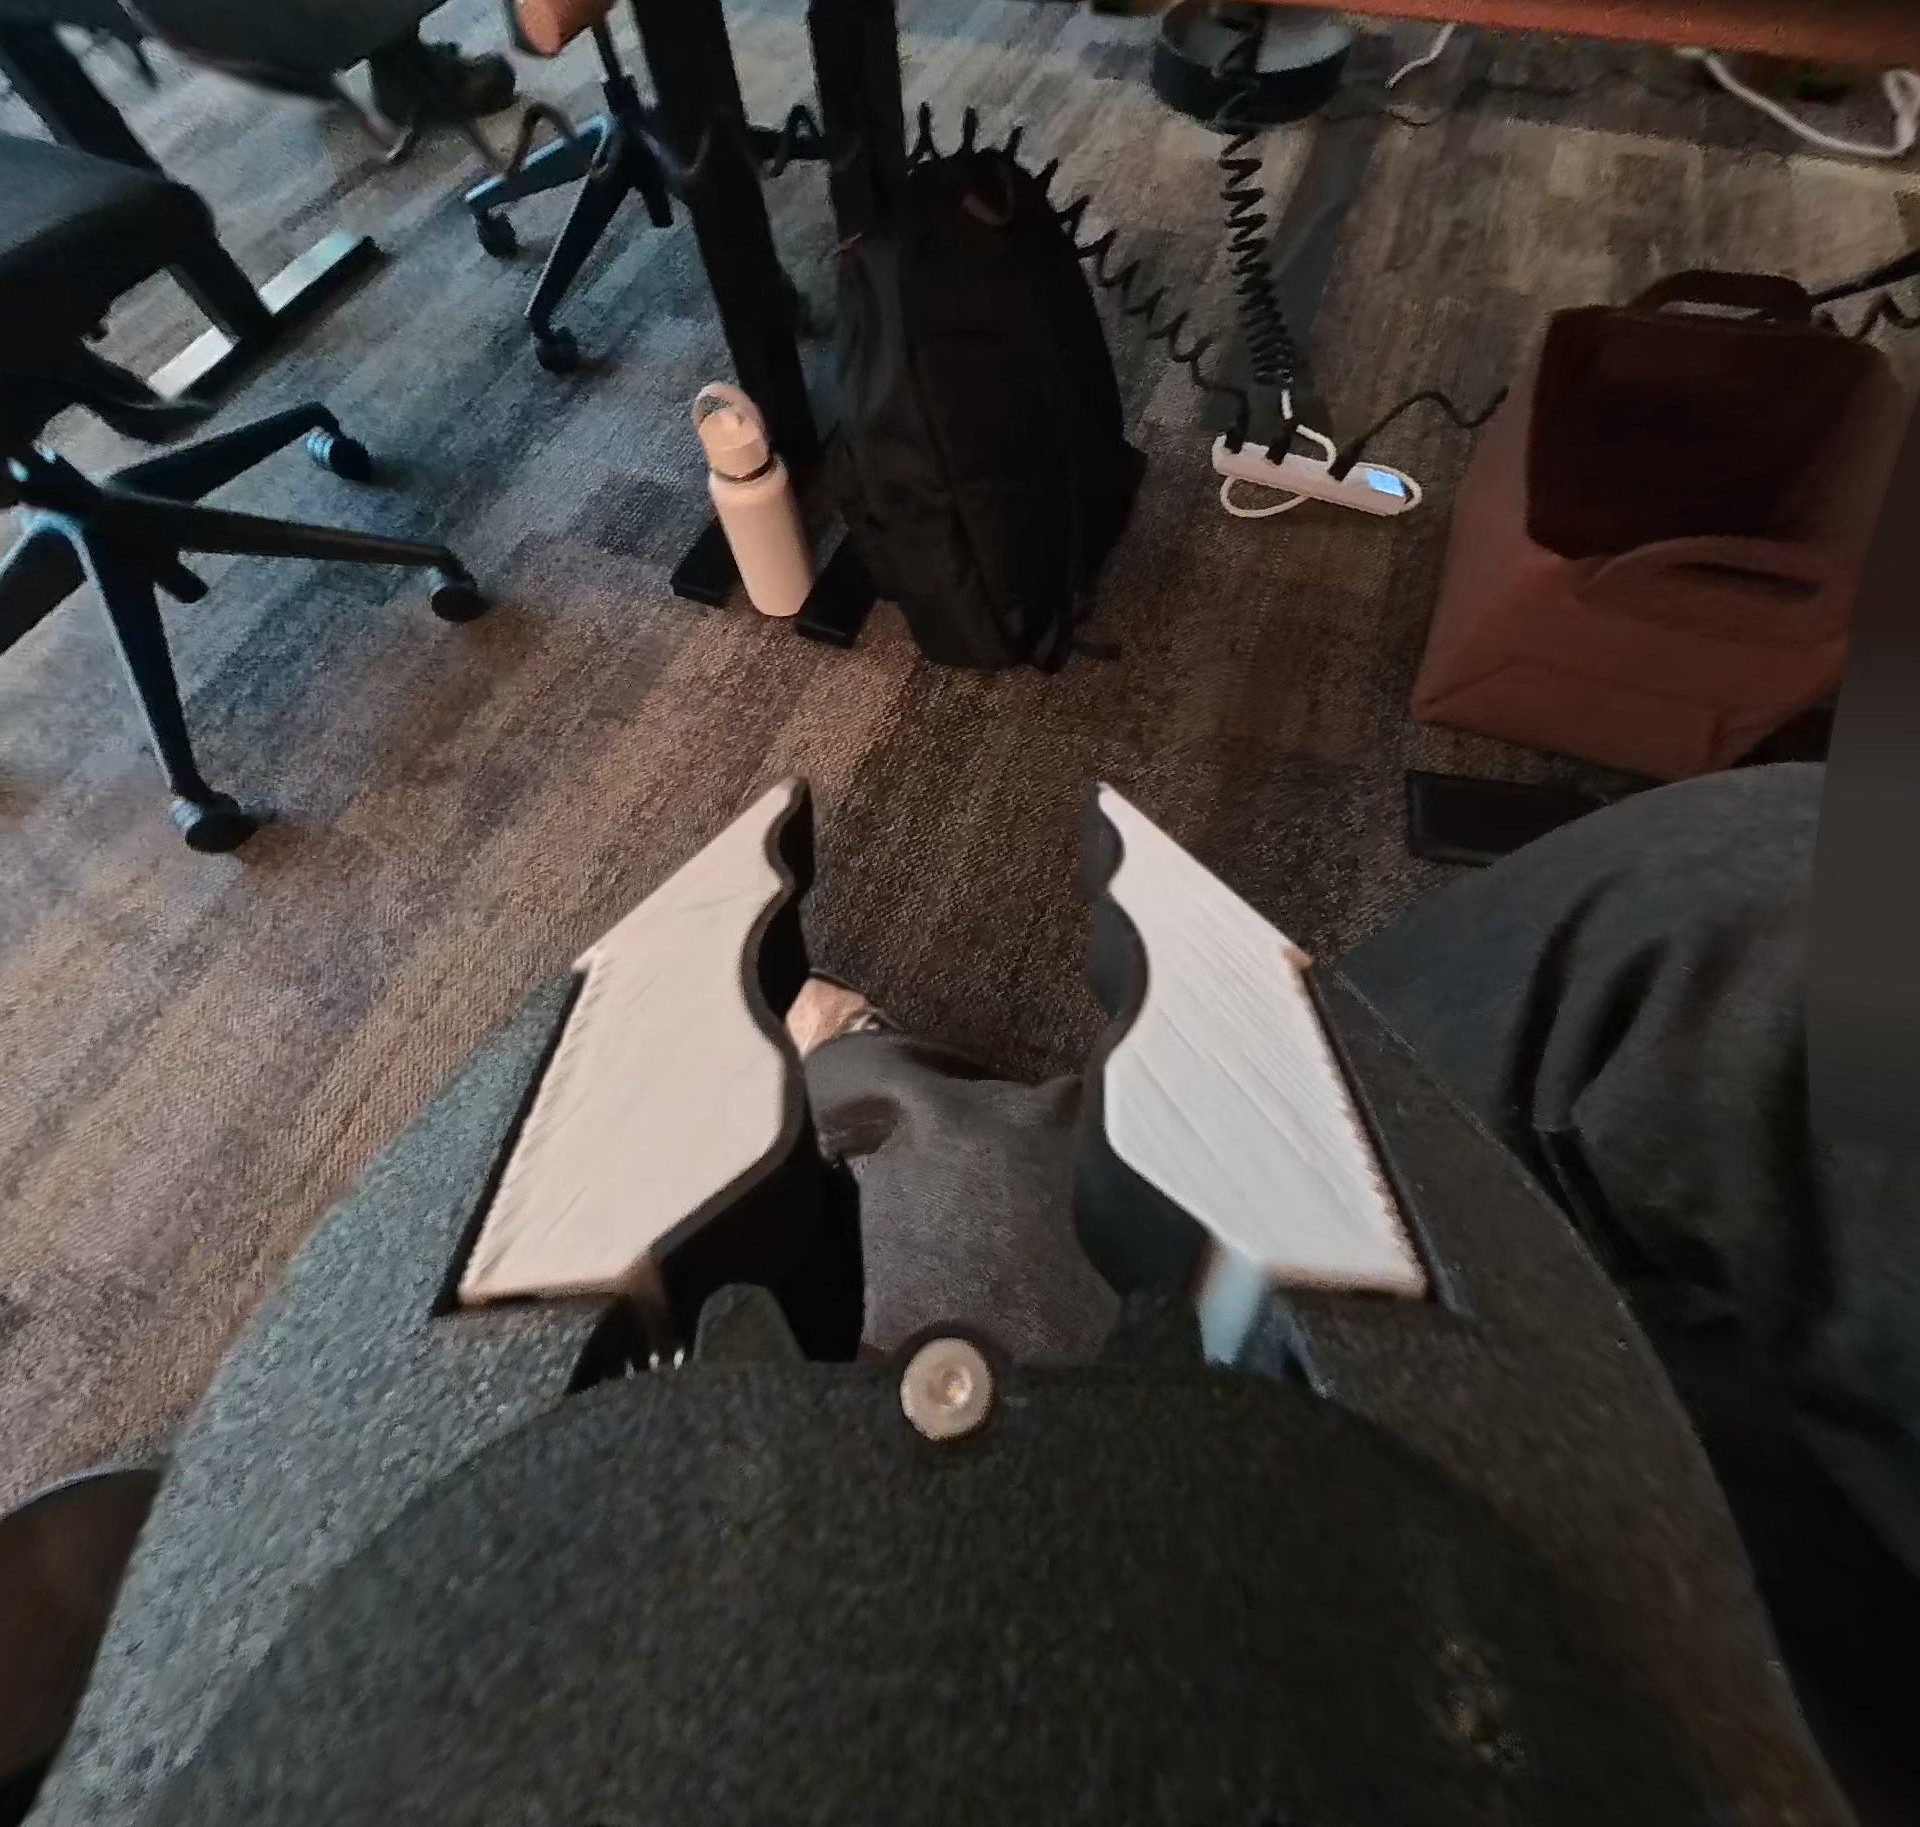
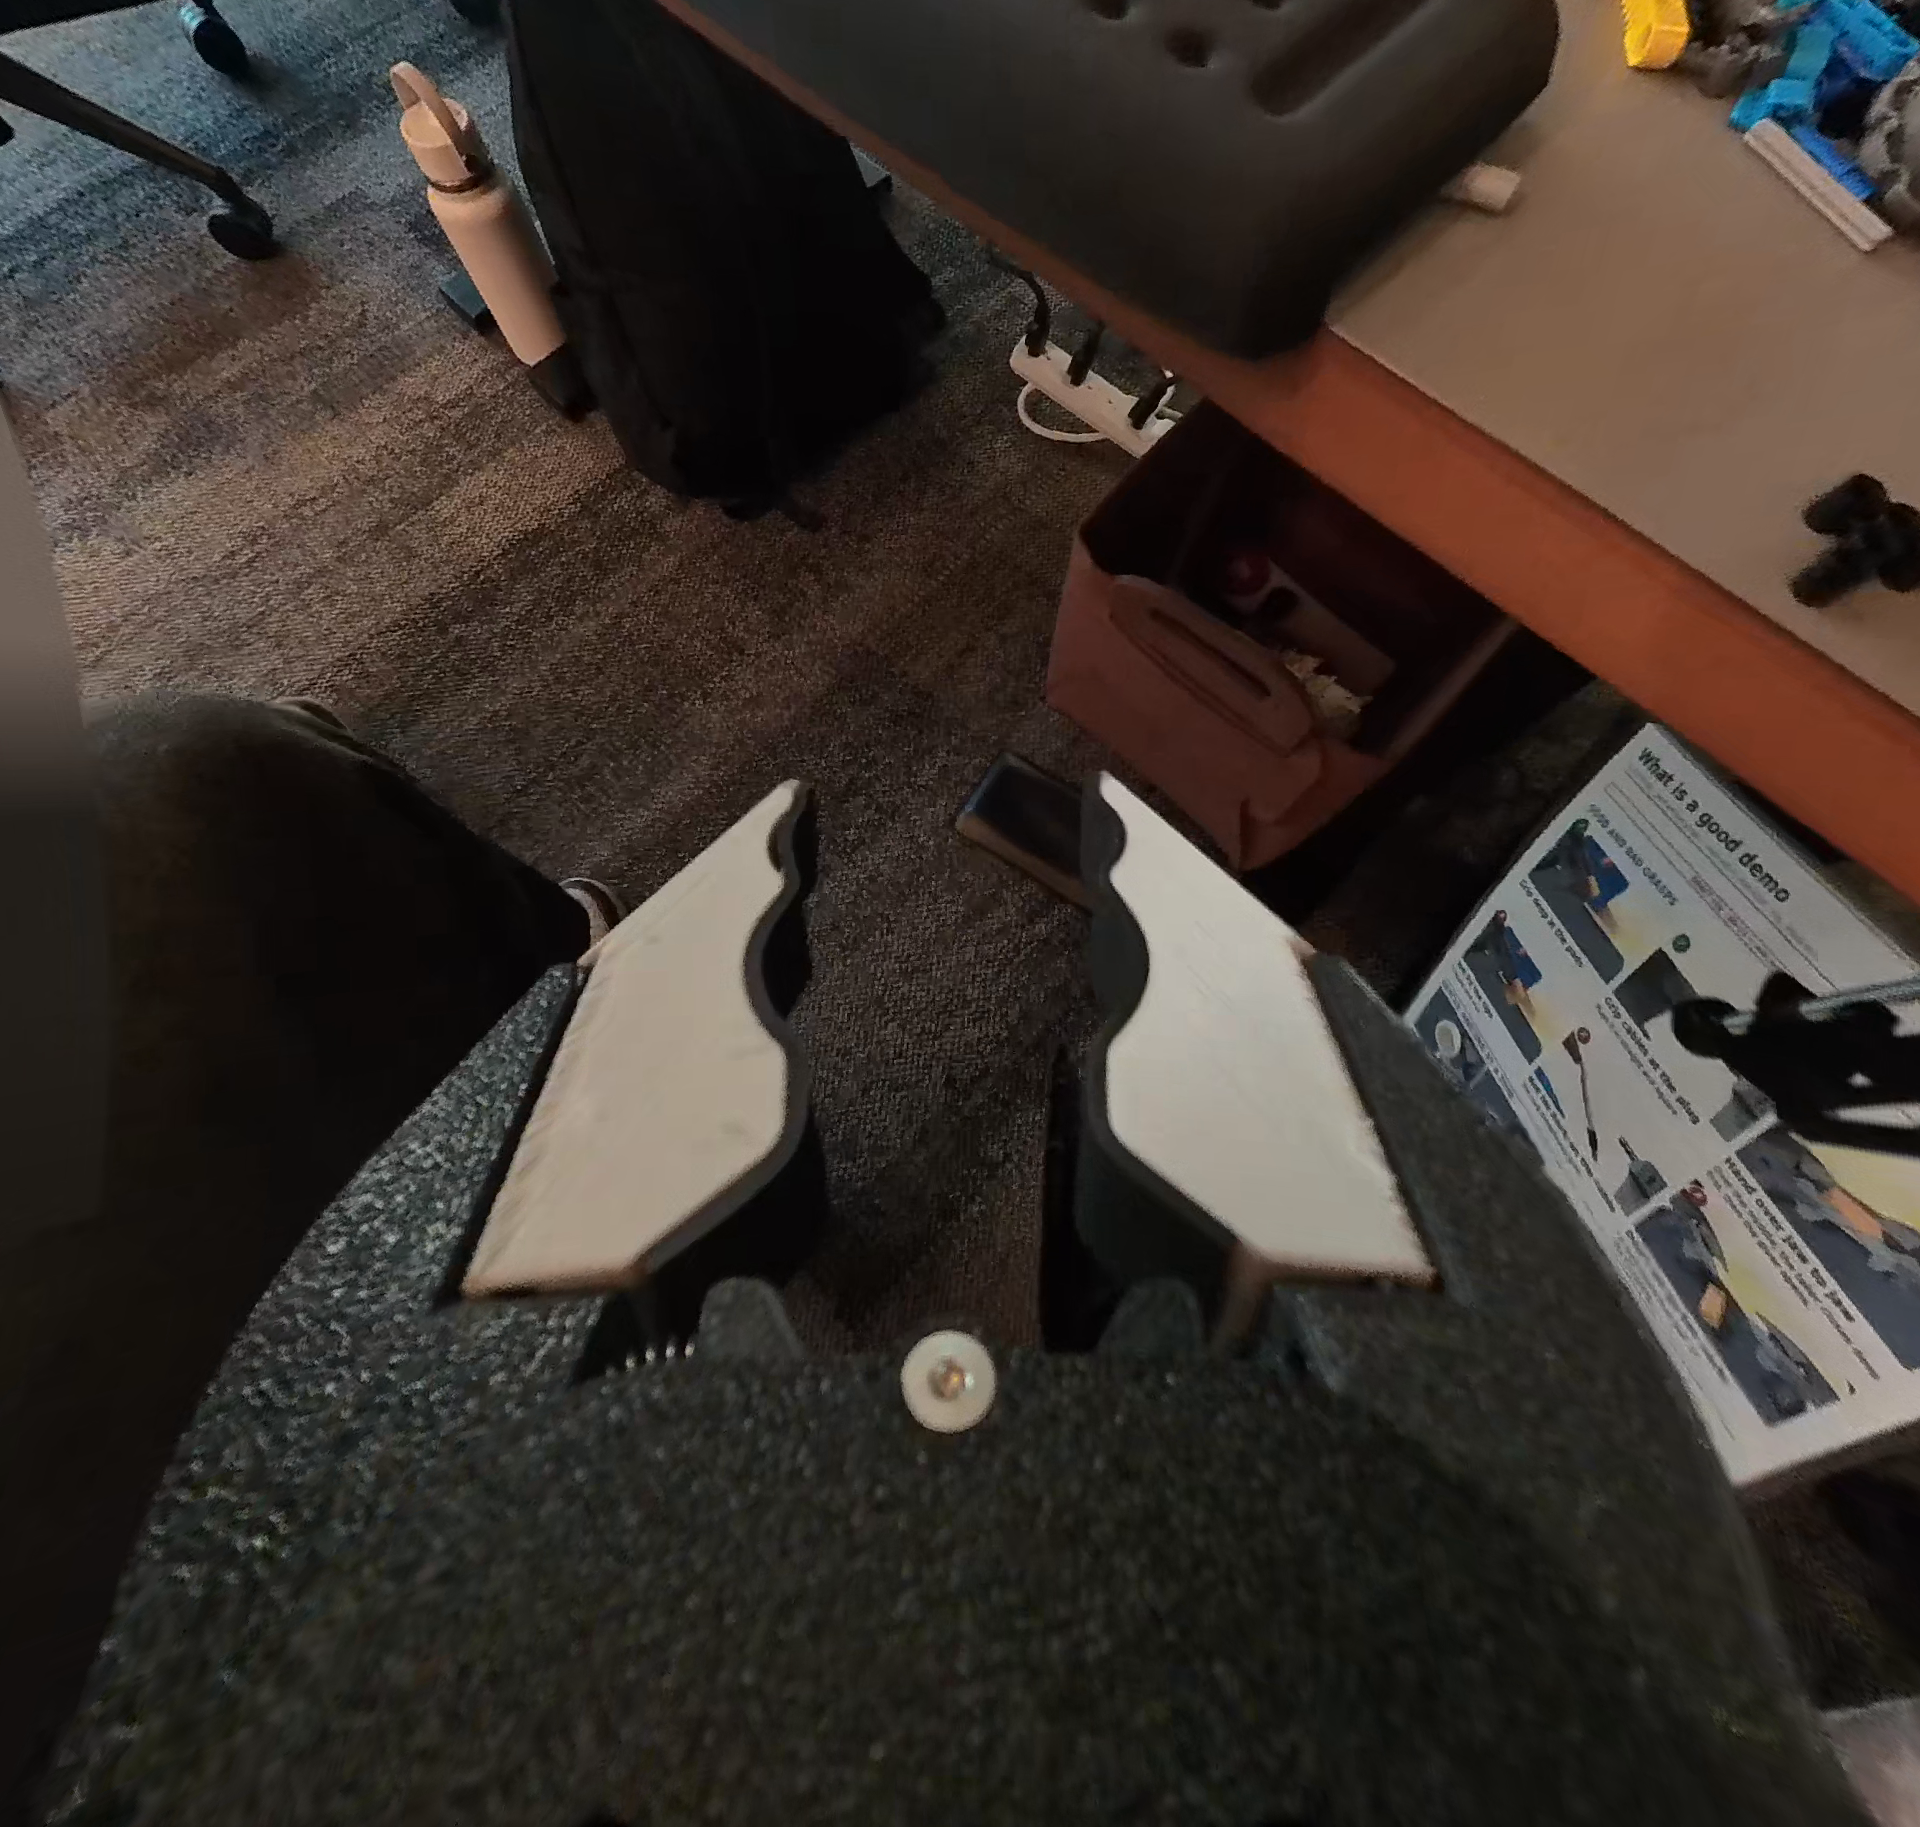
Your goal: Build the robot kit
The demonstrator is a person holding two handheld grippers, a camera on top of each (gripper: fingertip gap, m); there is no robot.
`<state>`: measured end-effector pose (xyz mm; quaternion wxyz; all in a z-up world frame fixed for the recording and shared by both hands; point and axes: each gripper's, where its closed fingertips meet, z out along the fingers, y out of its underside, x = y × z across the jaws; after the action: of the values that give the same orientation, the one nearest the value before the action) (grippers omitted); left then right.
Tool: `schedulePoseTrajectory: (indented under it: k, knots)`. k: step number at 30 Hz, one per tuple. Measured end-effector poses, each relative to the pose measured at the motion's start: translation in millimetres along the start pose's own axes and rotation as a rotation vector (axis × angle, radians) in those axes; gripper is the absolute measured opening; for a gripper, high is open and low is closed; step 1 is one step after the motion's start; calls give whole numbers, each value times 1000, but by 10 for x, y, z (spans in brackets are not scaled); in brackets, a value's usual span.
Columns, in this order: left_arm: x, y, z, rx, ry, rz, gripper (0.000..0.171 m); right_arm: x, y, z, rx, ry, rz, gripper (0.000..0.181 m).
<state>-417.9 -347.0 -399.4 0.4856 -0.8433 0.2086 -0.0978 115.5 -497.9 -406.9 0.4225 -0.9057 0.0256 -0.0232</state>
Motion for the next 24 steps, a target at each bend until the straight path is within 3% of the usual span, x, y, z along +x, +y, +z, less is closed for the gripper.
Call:
schedulePoseTrajectory:
  k: [1, 6, 10, 14, 24]
  knots:
    - [-93, 56, 6, -7, -12, -25, 51, -12, -6, 49, -1, -7, -4, 52]
    - [-810, 683, 58, -135, -142, -165, 52, -201, 91, 495, -44, -89, -50, 51]
    - [-1339, 1085, 63, -220, -283, -165, 53, -437, -231, 736, 41, -139, -126, 51]
    - [-1547, 1116, 272, -197, -247, -265, 53, -741, -747, 847, 156, -264, -72, 49]
    - [-1869, 1206, 415, -214, -274, -306, 52, -1330, -925, 1314, 108, -446, -205, 48]
